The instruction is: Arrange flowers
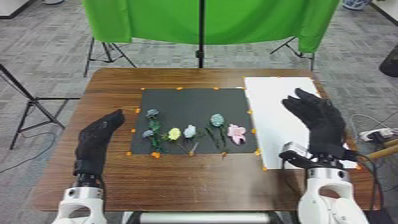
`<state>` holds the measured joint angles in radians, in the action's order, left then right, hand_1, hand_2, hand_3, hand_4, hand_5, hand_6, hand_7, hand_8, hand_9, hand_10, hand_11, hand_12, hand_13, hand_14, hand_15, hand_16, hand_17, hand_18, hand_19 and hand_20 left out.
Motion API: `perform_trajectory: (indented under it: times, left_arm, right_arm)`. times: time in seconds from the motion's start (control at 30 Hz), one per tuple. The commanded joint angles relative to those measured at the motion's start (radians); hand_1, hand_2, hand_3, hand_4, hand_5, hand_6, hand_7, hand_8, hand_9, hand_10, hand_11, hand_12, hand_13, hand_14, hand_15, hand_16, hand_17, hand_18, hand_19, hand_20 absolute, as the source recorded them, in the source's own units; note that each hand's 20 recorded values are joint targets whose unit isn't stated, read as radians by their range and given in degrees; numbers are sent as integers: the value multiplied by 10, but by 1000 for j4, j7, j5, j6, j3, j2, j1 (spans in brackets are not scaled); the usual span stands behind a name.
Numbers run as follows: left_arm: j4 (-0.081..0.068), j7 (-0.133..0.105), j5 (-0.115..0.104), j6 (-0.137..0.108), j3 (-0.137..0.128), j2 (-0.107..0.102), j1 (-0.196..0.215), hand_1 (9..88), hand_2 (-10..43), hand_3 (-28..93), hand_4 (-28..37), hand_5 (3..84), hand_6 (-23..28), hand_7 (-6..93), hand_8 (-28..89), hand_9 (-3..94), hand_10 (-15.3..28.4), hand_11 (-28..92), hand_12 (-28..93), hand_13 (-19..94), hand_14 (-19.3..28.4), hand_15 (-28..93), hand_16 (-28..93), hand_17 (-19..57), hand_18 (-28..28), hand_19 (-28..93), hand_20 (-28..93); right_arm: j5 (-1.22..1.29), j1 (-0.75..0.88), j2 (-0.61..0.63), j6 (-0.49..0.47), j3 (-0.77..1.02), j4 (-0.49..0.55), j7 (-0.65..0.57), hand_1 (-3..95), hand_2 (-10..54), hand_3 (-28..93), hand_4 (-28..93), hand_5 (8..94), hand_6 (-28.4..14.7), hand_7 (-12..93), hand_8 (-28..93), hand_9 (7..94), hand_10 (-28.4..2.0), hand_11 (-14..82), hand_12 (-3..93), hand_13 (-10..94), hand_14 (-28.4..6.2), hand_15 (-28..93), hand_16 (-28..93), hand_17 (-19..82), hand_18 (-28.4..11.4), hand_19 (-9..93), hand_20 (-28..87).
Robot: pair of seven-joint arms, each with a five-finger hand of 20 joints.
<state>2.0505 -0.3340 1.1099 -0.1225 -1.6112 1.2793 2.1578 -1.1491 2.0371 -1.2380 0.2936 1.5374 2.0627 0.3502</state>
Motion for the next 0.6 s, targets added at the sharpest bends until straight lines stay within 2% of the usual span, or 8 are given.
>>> perform_trajectory:
  times: [0.03, 0.13, 0.2, 0.3, 0.37, 0.4, 0.43, 0.6]
  left_arm:
    - [0, 9, -9, 4, 0, 9, 20, 263, -19, 683, -208, 526, 32, 102, -58, 467, 130, 133, 125, 335, 163, 136, 30, 48, 119, 26, 190]
    - [1, 11, -10, 5, -1, 10, 23, 262, -19, 683, -208, 523, 31, 102, -58, 468, 130, 133, 126, 335, 163, 139, 28, 47, 120, 25, 189]
    - [2, 12, -11, 2, -2, 8, 25, 263, -19, 683, -209, 522, 31, 102, -58, 469, 129, 134, 127, 335, 163, 139, 27, 45, 120, 24, 188]
    - [1, 15, -15, 3, -1, 9, 25, 261, -20, 686, -209, 521, 31, 103, -57, 470, 130, 137, 127, 334, 163, 142, 28, 42, 121, 27, 189]
    - [0, 17, -11, 6, -1, 8, 23, 261, -20, 686, -210, 521, 31, 104, -58, 470, 130, 138, 127, 334, 162, 144, 28, 41, 122, 28, 188]
    - [1, 18, -12, 2, -1, 11, 22, 260, -20, 687, -210, 521, 31, 103, -58, 470, 130, 138, 127, 333, 162, 145, 28, 41, 122, 28, 188]
    - [2, 16, -16, 1, -1, 8, 25, 260, -20, 687, -210, 520, 31, 103, -58, 470, 129, 138, 127, 333, 162, 145, 28, 41, 123, 28, 188]
    - [0, 17, -17, -1, 1, 6, 19, 260, -19, 687, -210, 520, 30, 104, -58, 470, 130, 139, 128, 334, 162, 148, 28, 40, 123, 29, 186]
  right_arm:
    - [-1, 9, 1, 69, -27, 14, -28, 77, 41, 762, -184, 566, 8, 136, -90, 570, -123, 72, 90, 439, -122, 146, 59, 362, -142, 53, 434]
    - [14, 15, 11, 71, -32, 22, -7, 93, 47, 739, -178, 520, 11, 130, -83, 654, -131, 90, 104, 595, -121, 172, 81, 472, -146, 173, 490]
    - [-62, 10, -1, 72, -19, 6, -32, 101, 41, 747, -177, 744, 21, 185, -104, 641, -121, 85, 100, 449, -119, 146, 78, 352, -144, 63, 418]
    - [-6, 35, 1, -95, 28, 22, -53, 101, 61, 717, -189, 629, 14, 138, -97, 713, -130, 95, 105, 561, -126, 166, 70, 421, -143, 43, 476]
    - [-6, 31, -5, -121, 41, 12, -52, 114, 45, 740, -214, 617, 25, 133, -106, 556, -100, 69, 82, 366, -114, 123, 57, 299, -149, 23, 360]
    - [84, 2, 32, 129, -62, 30, -2, 122, 77, 710, -222, 536, 16, 116, -99, 639, -116, 83, 91, 484, -121, 148, 57, 393, -151, 45, 437]
    - [15, 24, 10, -65, 10, 22, -45, 140, 88, 699, -222, 523, 14, 112, -98, 695, -123, 91, 95, 530, -121, 159, 55, 426, -147, 39, 484]
    - [4, 4, 14, 50, -40, 22, -72, 176, 94, 707, -210, 517, 12, 124, -95, 629, -113, 83, 92, 551, -130, 171, 49, 415, -150, 60, 440]
